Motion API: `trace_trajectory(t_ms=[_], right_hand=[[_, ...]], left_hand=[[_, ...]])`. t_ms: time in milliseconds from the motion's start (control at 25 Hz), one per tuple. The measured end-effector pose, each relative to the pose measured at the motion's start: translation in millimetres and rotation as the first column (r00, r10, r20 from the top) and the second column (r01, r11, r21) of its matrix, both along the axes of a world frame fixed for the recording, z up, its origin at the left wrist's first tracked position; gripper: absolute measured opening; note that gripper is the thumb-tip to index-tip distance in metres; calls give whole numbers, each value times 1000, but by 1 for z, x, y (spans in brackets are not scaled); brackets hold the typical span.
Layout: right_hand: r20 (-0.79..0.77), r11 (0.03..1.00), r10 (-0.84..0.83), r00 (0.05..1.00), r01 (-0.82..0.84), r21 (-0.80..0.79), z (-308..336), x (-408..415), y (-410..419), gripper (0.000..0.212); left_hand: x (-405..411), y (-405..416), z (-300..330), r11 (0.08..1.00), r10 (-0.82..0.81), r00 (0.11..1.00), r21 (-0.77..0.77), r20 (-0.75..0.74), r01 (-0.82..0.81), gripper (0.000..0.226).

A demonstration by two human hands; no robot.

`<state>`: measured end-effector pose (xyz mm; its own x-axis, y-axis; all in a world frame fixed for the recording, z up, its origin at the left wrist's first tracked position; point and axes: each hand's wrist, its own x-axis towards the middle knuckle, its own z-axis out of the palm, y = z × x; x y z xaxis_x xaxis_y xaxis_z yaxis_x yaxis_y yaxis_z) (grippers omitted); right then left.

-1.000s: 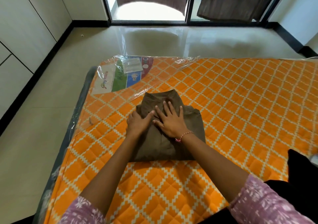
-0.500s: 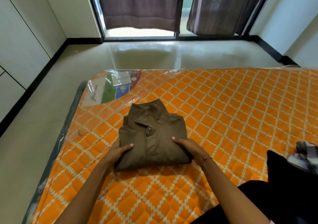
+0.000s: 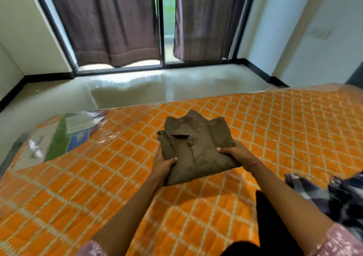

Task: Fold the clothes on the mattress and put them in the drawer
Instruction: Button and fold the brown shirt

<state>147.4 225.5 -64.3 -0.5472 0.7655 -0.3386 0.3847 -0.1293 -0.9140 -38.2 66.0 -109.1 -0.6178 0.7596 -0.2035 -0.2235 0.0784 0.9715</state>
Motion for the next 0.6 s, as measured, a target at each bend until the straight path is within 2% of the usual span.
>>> trace_trajectory(t_ms=[240,440,520,600], right_hand=[[130,978,-176,976,157,141,-17,75,150,38],[256,957,-262,931,215,196,-48,120,208,42],[328,946,-290,899,216,242,-59,124,207,44],[462,898,-376,803,193,396,-64,125,201,45]], left_hand=[[67,173,-22,990,-134,991,42,-13,134,73],[108,229,-51,954,-298,947,4,118,299,83],[105,231,-56,955,-267,943,-77,199,286,77],[104,225,-53,956,-168,967,-210,190,207,58]])
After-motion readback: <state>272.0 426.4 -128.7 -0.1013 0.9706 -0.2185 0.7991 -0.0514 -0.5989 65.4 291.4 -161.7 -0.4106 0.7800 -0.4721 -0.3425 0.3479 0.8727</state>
